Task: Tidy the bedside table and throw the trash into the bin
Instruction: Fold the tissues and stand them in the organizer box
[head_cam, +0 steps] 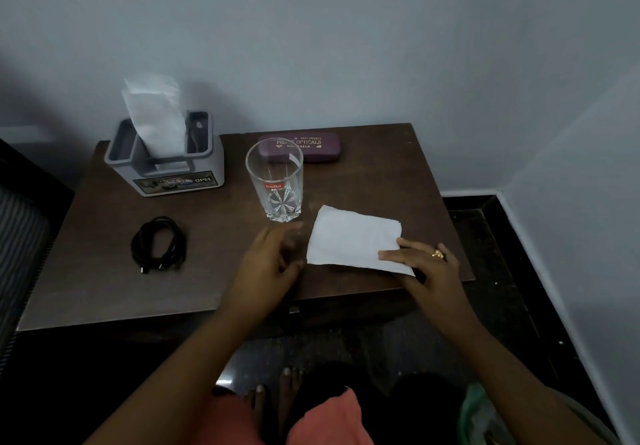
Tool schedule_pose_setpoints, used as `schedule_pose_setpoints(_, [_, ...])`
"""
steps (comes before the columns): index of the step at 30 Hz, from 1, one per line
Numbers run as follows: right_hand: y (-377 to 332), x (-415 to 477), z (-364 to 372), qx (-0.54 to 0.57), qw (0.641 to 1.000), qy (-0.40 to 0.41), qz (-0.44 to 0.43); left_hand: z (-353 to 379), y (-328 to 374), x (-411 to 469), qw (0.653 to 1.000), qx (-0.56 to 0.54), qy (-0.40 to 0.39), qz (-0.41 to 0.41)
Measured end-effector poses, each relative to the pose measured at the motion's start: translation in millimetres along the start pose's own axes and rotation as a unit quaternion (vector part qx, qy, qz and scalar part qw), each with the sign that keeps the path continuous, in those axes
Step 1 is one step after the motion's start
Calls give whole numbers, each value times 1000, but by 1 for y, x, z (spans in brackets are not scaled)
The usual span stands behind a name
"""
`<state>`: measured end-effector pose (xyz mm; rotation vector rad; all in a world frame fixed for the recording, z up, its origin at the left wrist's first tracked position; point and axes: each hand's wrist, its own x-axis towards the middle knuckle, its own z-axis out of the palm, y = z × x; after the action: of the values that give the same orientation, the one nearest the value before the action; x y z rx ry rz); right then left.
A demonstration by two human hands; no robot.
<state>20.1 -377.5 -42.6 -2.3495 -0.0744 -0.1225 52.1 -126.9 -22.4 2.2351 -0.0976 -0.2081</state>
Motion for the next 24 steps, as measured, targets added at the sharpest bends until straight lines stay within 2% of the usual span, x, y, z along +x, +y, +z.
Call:
schedule_pose_setpoints(1, [-1, 2, 0, 2, 1000, 7, 4, 0, -2, 2, 997, 44, -18, 63])
schedule_pose_setpoints(2, [0, 3, 0, 4, 1000, 17, 5, 1, -2, 5, 994, 52, -35, 89])
schedule_pose_setpoints(4, [-3, 7, -3, 14, 999, 30, 22, 7, -3, 13, 995, 29, -17, 94])
schedule_pose_setpoints(8, [-10, 15, -3, 45, 995, 33, 81, 20, 2, 25, 999, -19, 24, 25])
schedule_pose_setpoints(14, [-12, 27, 0, 8, 984, 45, 172, 32, 17, 32, 996, -46, 42, -62])
schedule_pose_setpoints(19, [-15, 38, 3, -12, 976, 41, 212, 38, 24, 37, 991, 1, 67, -116])
schedule_pose_setpoints(24, [-17, 36, 8, -9, 975, 77, 209, 41, 26, 39, 987, 14, 82, -134])
